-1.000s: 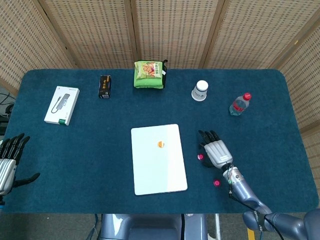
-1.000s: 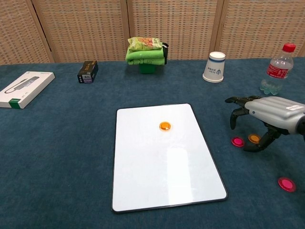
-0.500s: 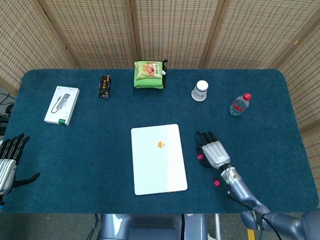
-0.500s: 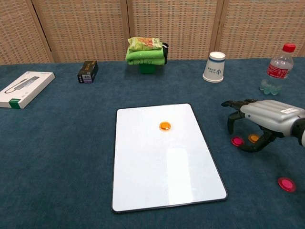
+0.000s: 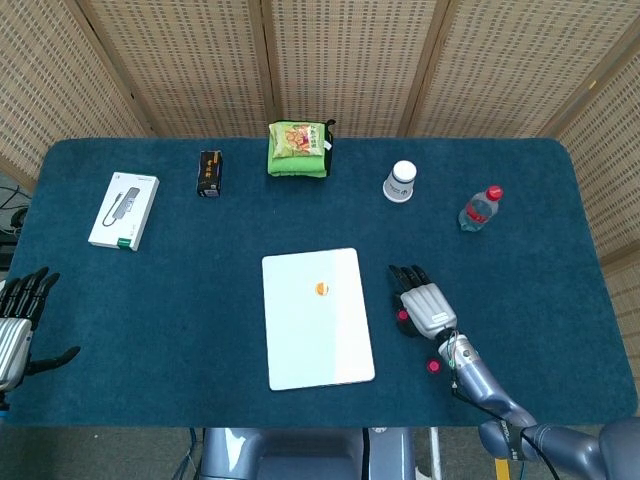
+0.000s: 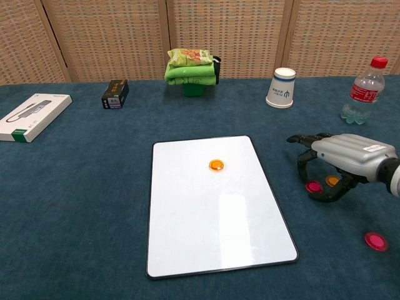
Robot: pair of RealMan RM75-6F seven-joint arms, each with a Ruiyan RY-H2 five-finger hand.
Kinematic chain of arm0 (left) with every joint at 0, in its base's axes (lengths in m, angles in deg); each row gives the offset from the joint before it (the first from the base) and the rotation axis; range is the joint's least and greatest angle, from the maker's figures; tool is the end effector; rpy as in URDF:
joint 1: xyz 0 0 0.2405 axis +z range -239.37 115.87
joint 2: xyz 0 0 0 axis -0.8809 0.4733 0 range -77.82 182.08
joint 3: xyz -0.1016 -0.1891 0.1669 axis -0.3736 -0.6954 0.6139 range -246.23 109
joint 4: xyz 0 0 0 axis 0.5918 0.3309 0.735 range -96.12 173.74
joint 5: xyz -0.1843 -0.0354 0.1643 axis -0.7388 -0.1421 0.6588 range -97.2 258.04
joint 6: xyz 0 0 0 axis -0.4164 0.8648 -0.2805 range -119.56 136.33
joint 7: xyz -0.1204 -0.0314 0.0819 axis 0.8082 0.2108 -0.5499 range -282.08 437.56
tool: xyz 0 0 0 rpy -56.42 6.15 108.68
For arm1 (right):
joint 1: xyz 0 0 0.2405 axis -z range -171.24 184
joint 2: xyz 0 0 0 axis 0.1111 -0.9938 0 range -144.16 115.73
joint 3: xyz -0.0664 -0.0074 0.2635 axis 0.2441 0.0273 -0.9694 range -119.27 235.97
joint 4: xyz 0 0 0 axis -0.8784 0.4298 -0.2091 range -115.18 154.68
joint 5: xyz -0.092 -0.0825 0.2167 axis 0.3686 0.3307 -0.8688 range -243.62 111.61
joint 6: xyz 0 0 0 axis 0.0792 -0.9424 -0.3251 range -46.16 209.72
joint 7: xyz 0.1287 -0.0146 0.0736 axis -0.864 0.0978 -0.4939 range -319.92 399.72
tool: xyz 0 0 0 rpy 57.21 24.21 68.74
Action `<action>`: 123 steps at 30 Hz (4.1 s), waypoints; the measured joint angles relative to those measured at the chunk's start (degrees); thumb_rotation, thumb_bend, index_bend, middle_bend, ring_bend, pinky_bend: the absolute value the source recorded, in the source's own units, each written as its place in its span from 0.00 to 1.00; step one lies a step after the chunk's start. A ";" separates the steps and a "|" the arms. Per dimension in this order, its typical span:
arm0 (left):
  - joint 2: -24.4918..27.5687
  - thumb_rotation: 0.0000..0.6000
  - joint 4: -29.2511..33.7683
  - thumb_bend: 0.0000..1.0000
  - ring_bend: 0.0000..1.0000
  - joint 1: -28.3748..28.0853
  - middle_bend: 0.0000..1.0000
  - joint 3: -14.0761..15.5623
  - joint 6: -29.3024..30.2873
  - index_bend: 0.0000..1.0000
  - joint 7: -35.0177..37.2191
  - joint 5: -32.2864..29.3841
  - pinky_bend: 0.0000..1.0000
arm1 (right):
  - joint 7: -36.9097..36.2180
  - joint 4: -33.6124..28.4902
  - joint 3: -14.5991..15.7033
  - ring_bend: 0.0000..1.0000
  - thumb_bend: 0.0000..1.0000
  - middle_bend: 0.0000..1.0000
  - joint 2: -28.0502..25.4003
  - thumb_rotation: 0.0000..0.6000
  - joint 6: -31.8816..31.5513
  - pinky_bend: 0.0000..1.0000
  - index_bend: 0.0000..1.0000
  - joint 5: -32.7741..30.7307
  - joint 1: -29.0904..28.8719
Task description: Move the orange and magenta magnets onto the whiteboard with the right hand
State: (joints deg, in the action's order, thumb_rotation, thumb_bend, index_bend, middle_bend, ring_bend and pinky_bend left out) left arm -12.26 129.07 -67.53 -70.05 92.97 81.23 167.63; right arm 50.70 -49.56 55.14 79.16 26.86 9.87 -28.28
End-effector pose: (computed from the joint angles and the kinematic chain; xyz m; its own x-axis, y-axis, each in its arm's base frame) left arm -0.3455 0.1905 0.1264 0.3720 0.0288 0.9278 0.9278 -0.0409 -0.3707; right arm -0.2521 -0.3384 -0.0796 0.5431 -0.2945 0.7864 -0.8232 -0.3716 0.4293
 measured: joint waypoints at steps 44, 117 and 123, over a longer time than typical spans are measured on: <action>0.83 1.00 0.40 0.00 0.00 -0.24 0.00 0.15 -1.37 0.00 1.90 -0.60 0.00 | 20.54 -14.45 -8.61 0.00 0.16 0.00 5.06 1.00 7.45 0.00 0.08 -14.57 -14.49; 0.87 1.00 1.24 0.00 0.00 -0.24 0.00 0.10 -1.53 0.00 1.02 -0.91 0.00 | -6.03 -0.77 -1.32 0.00 0.36 0.00 -3.90 1.00 2.15 0.00 0.52 -0.27 0.15; 0.95 1.00 1.32 0.00 0.00 -0.25 0.00 0.08 -1.63 0.00 1.13 -1.03 0.00 | -3.80 -5.54 -4.72 0.00 0.39 0.00 -5.22 1.00 3.95 0.00 0.52 -1.36 -3.28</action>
State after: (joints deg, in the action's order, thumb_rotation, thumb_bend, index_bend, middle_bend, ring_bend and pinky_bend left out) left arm -11.31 130.40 -67.79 -69.97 91.34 82.36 166.60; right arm 46.90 -55.10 50.42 73.94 30.82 8.51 -31.56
